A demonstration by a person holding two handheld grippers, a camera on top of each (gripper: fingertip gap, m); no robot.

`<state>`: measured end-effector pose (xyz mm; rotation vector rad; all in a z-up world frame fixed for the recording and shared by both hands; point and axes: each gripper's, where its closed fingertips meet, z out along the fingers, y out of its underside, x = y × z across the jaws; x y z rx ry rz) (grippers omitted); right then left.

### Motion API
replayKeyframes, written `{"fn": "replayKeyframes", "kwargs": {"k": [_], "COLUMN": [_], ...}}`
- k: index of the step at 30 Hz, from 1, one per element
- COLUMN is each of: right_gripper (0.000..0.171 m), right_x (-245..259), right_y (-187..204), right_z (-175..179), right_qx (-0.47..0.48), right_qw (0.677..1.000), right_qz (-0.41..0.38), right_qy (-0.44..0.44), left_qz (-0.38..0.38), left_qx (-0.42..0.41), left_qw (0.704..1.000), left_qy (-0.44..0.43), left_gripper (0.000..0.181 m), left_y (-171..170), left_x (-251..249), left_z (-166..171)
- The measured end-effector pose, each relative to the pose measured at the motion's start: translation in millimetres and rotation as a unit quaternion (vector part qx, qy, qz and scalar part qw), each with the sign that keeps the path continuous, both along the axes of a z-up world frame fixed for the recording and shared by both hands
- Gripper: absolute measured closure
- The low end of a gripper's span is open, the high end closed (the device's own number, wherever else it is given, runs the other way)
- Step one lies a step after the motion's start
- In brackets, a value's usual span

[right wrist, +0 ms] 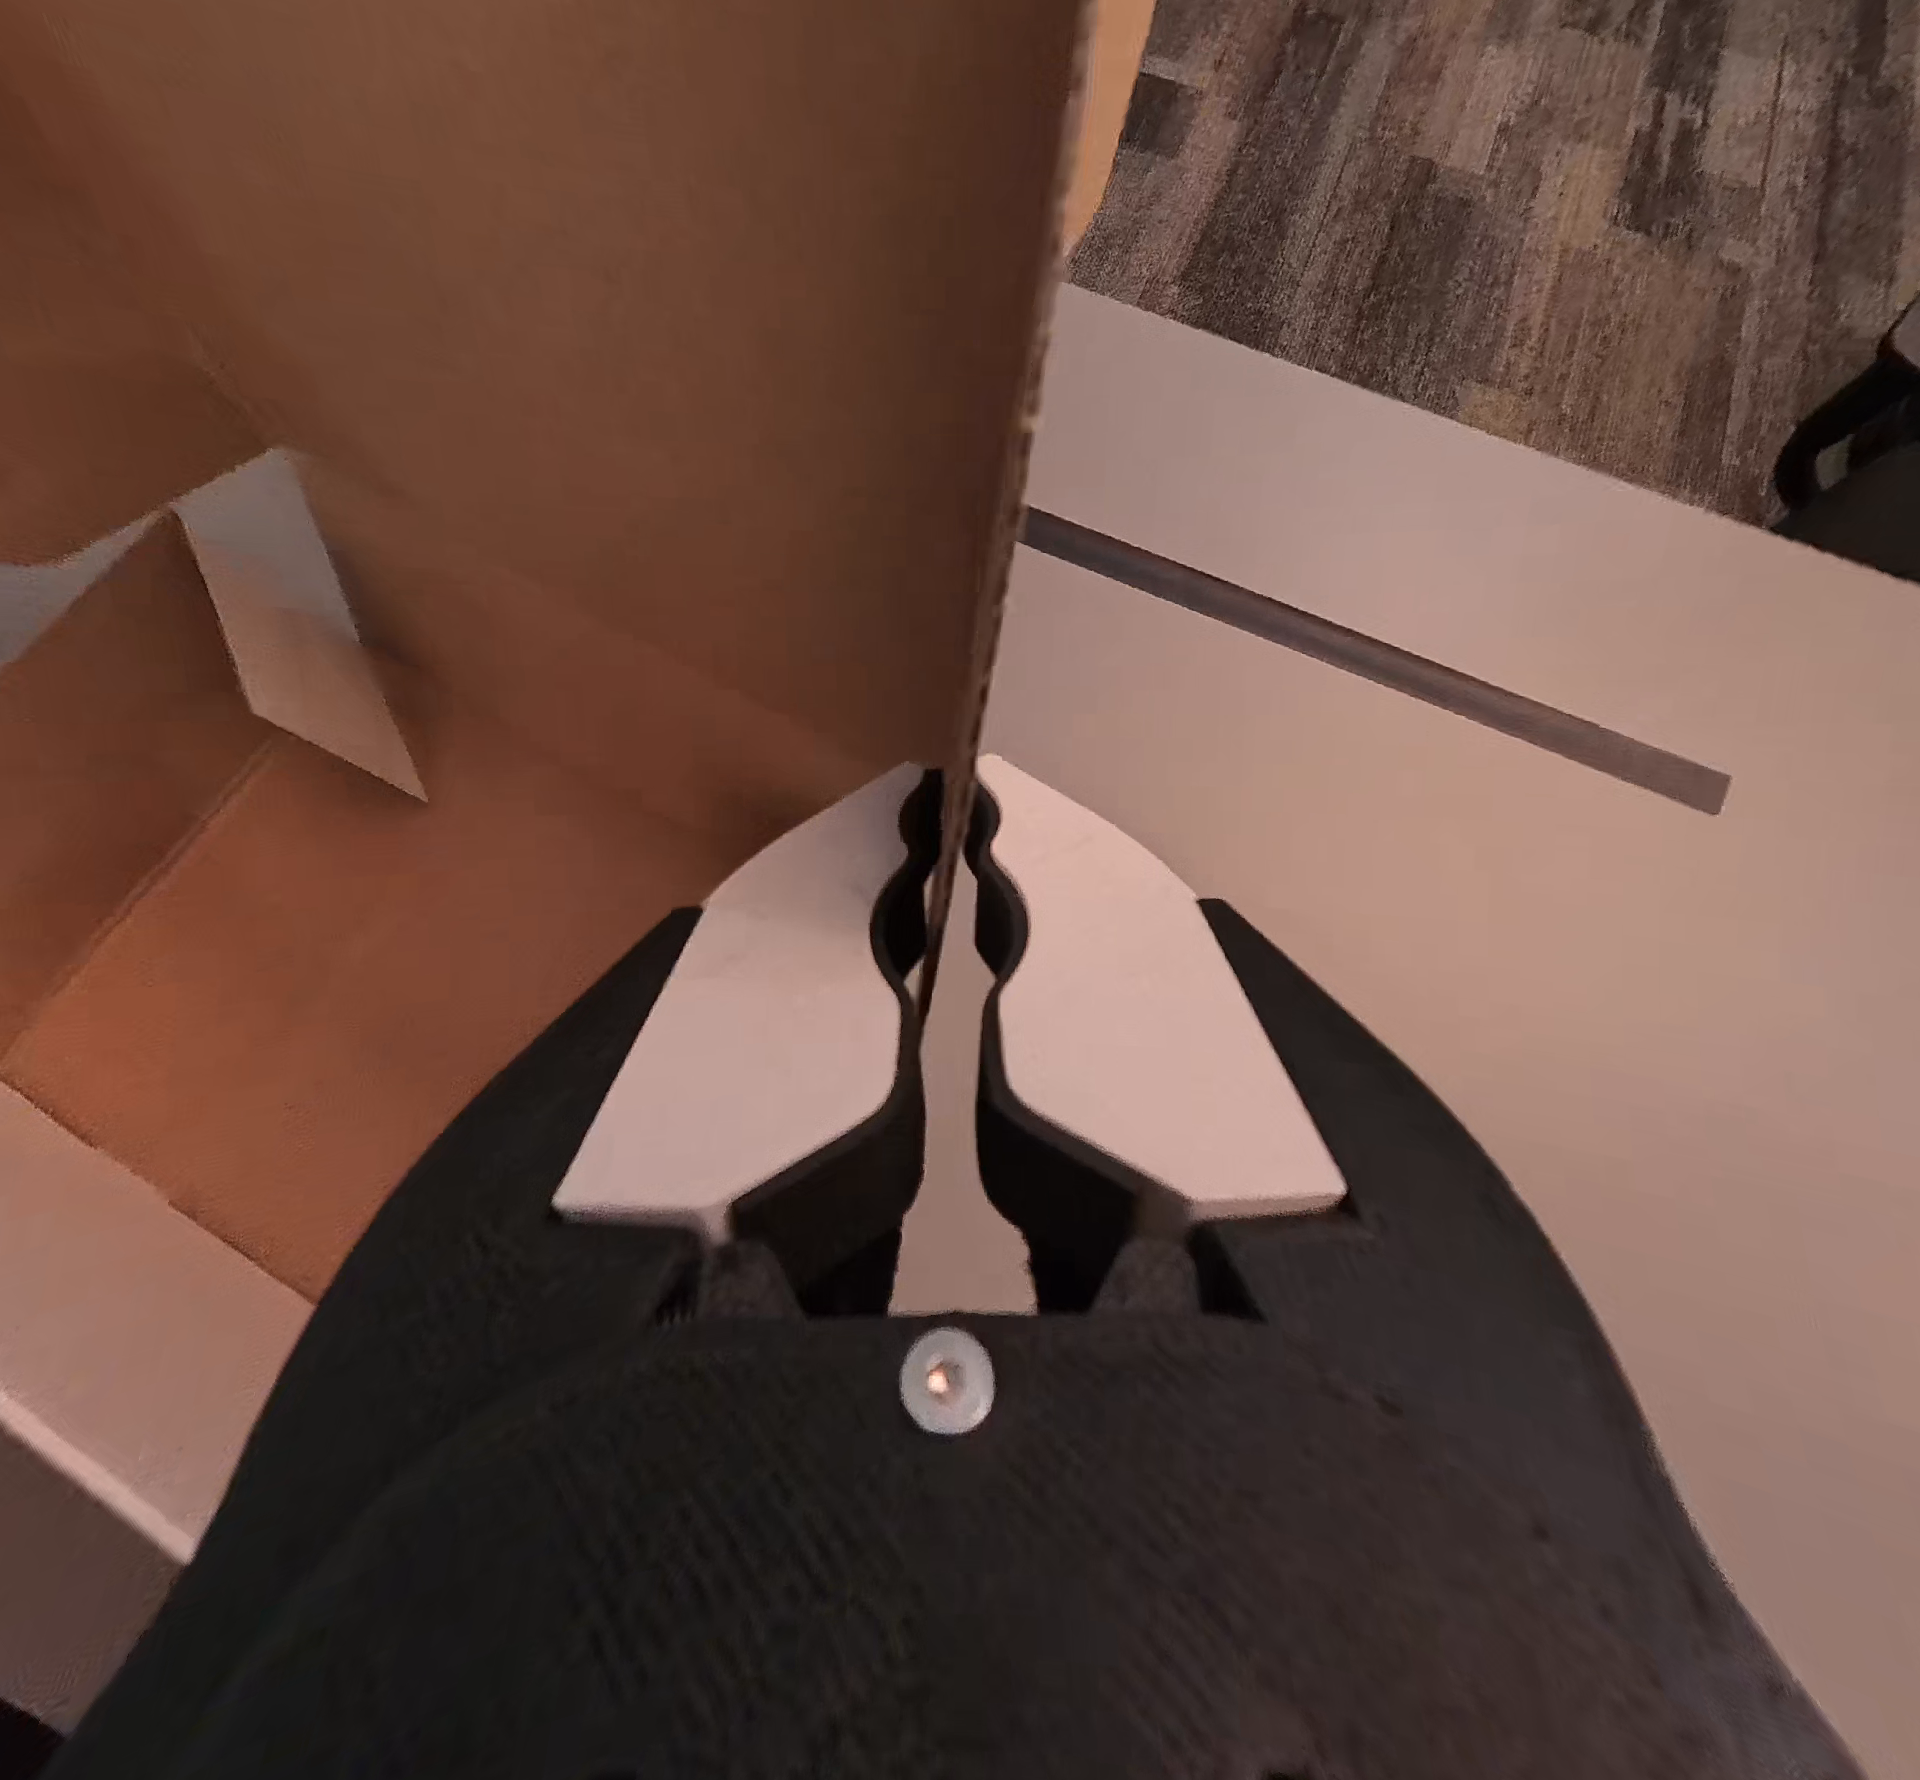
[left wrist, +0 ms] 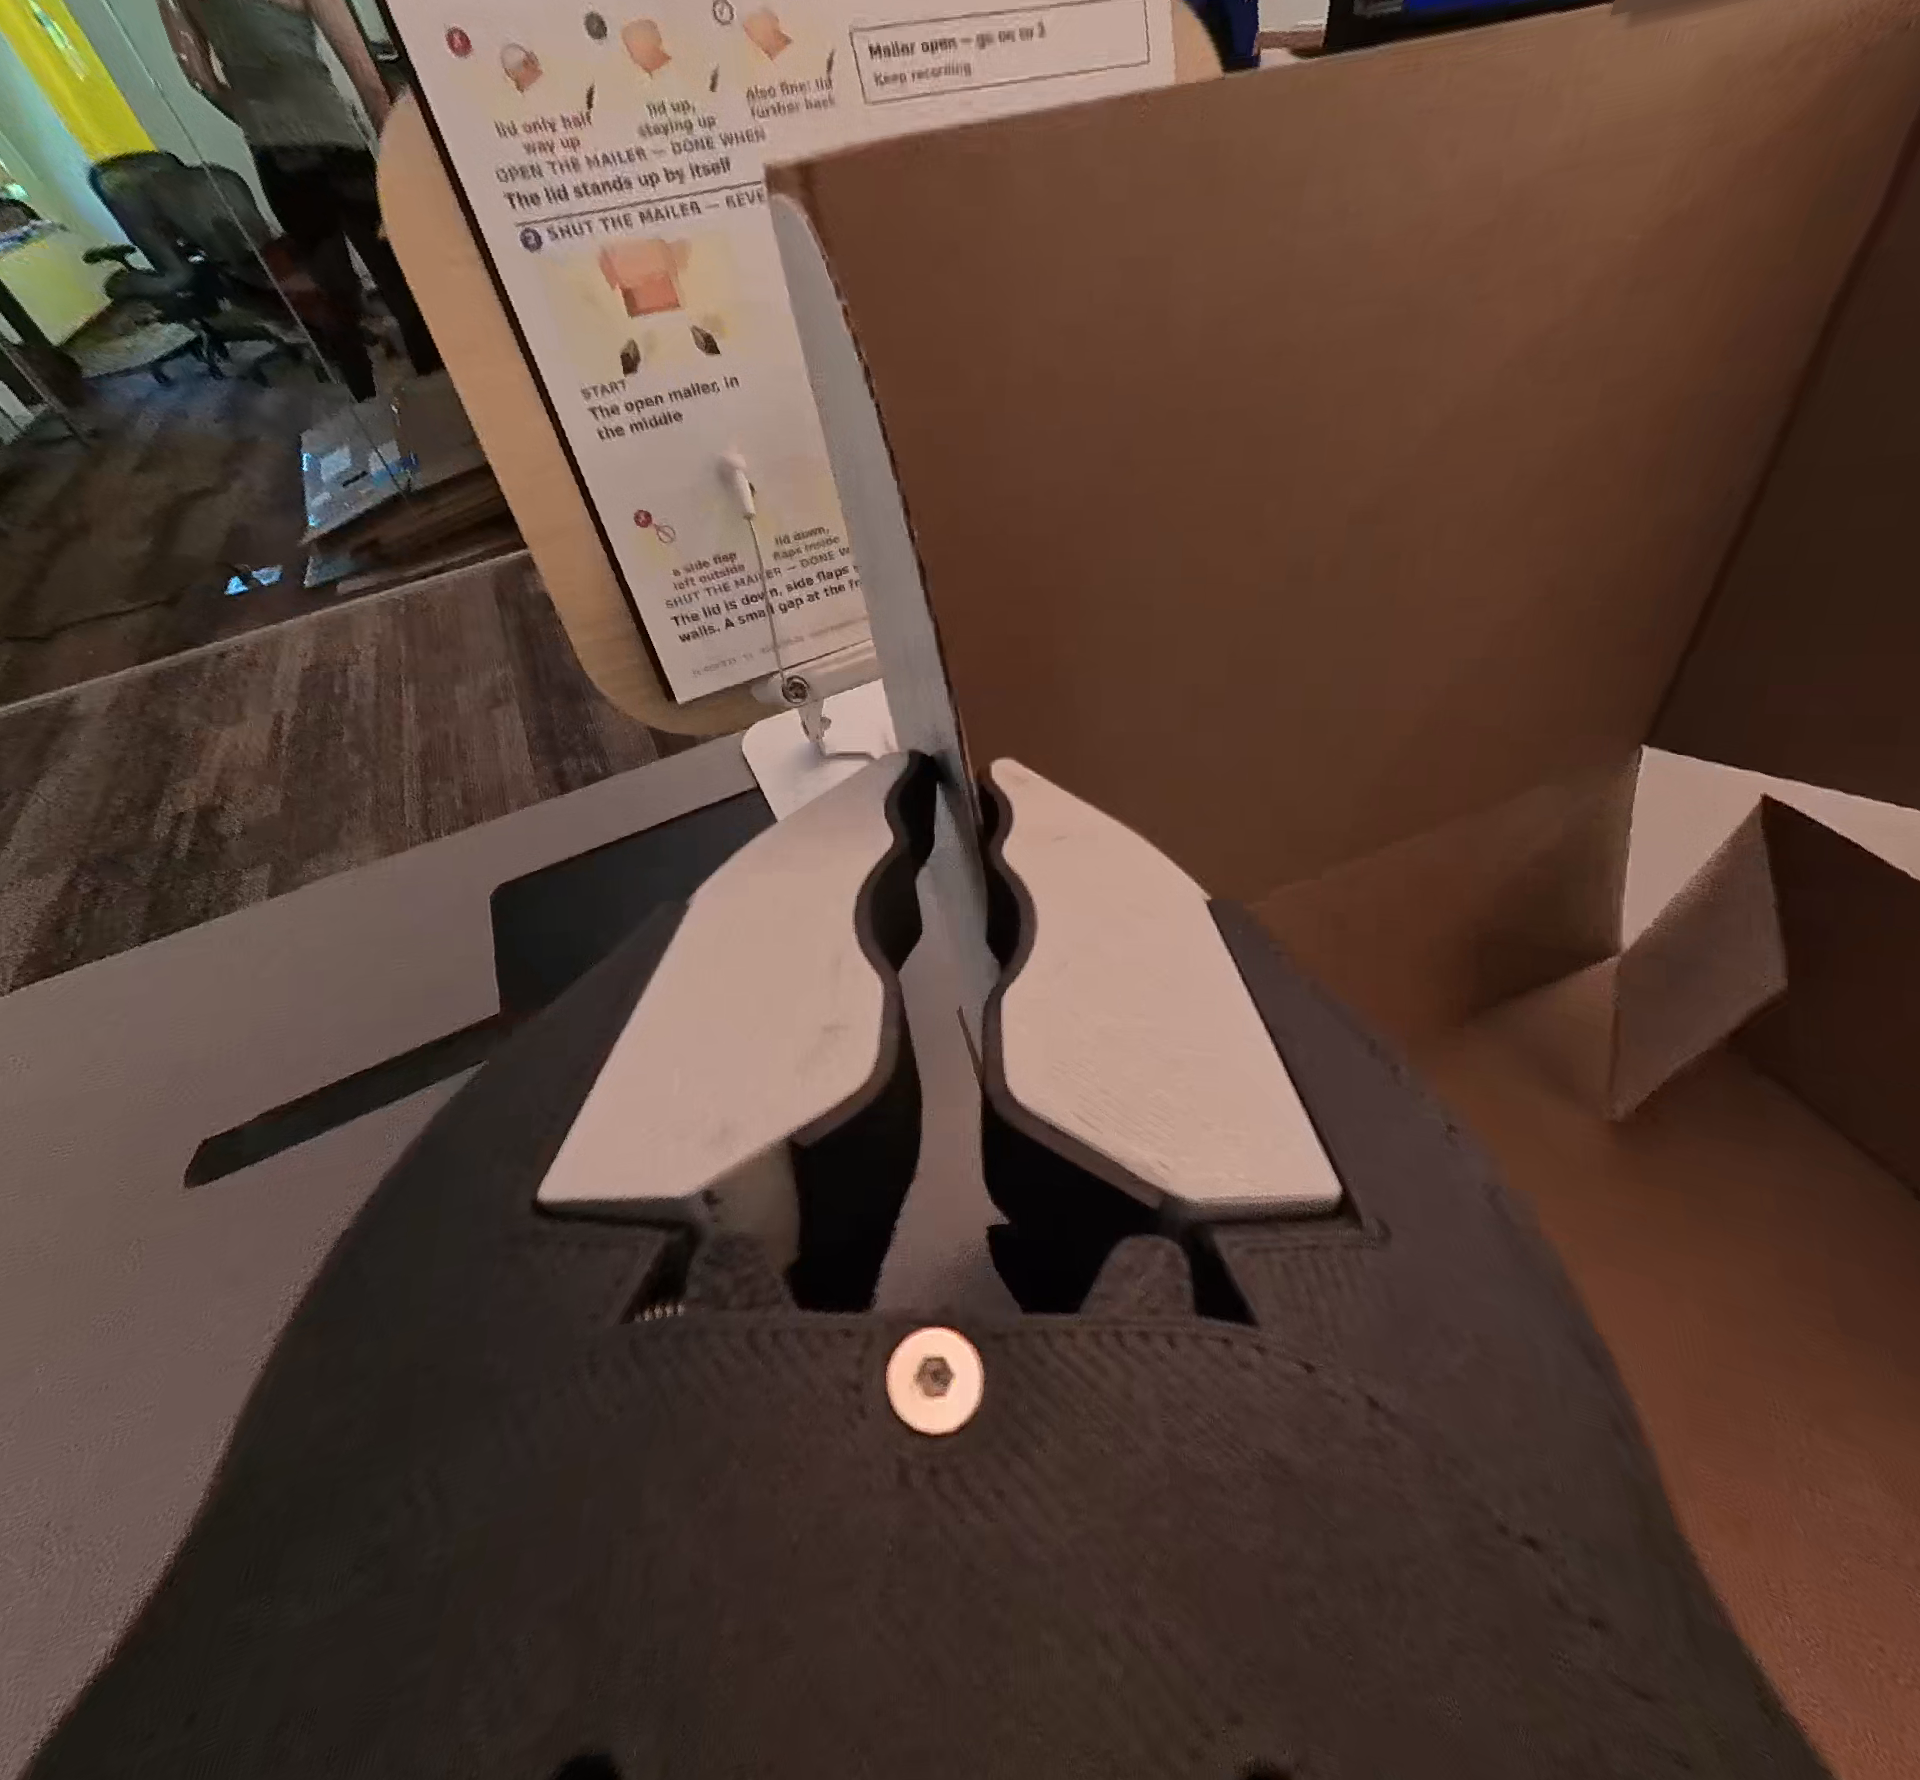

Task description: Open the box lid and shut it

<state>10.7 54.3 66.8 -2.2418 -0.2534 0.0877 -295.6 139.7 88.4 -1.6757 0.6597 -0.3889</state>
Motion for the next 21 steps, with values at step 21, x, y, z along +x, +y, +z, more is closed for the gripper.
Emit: {"fn": "replayKeyframes", "kwargs": {"k": [21], "right_gripper": [0.116], "right_x": [-23.3], "right_y": [-41.7], "right_z": [36.5], "right_qx": [-0.186], "right_qw": [0.977], "right_qz": [0.009], "right_qy": [-0.101], "left_qz": [-0.064], "left_qx": [0.035], "left_qw": [0.997], "left_qy": [0.005], "left_gripper": [0.179], "left_y": [-36.7], "left_x": [-24.5], "left_z": [-3.3]}}
